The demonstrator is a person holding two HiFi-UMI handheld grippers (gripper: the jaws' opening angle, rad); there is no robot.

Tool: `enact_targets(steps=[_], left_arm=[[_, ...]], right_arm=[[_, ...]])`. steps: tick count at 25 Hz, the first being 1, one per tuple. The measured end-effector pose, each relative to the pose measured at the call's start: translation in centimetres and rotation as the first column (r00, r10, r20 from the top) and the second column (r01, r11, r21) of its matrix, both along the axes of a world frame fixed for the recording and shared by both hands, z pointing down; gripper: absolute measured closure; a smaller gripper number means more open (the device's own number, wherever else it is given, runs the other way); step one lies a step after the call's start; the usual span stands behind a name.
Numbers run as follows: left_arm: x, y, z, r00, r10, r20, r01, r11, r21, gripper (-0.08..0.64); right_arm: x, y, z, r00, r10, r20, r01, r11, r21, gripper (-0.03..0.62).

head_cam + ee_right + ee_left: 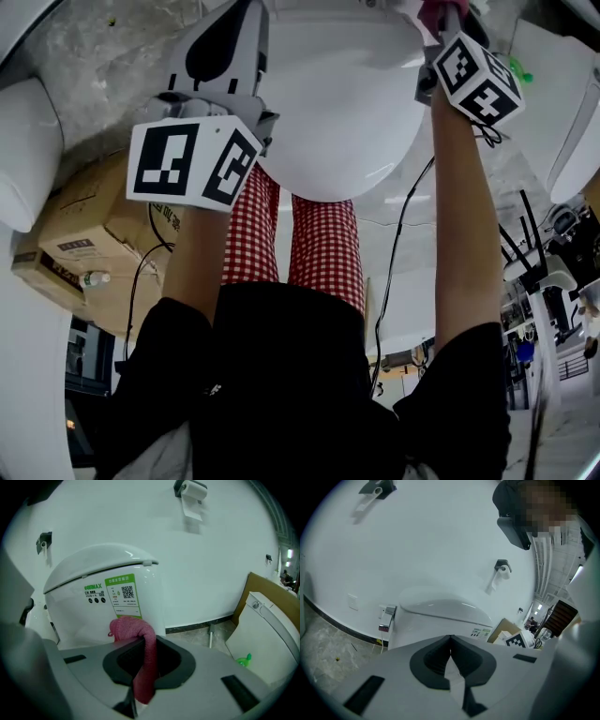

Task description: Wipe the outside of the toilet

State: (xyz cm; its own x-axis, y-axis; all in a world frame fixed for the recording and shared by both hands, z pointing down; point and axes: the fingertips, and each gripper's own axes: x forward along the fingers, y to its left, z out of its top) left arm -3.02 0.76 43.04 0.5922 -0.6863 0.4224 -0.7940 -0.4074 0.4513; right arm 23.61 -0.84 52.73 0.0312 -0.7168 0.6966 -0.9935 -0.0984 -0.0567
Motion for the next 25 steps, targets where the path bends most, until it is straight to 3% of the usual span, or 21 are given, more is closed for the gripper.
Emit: enact_targets(steps=[8,14,17,21,25], left_arm=[[2.9,-0.5,-3.5,0.998,0.07,0.009,-0.071,0.994,0.087,0.551],[7.3,-0.2,-7.3,0.985,0.17,0.037,-0.174,0.97,0.171,0.551],[9.7,0.1,-9.7,0.975,0.219,0.049,-0.224,0.949,0.221,0.551],[13.0,1.6,-13.7,0.958,0.279,0.071,-0.287,0.914,0.285,0.551],[16.5,4.2,-16.6,0.932,0.358,0.058,-0.359,0.887,0.289,0.551]], right_arm=[[2.2,3.4,-3.5,0.998,0.036,0.046,-0.04,0.994,0.101,0.537],[3.2,5.2,-9.7,0.995,-0.008,0.1,-0.016,0.972,0.234,0.537],[2.9,6.0,-14.1,0.989,-0.071,0.132,0.022,0.941,0.339,0.537],[1.7,7.6,-20.4,0.963,-0.219,0.157,0.124,0.877,0.463,0.538],[1.4,10.0,-25.4,0.929,-0.347,0.13,0.23,0.815,0.532,0.537]])
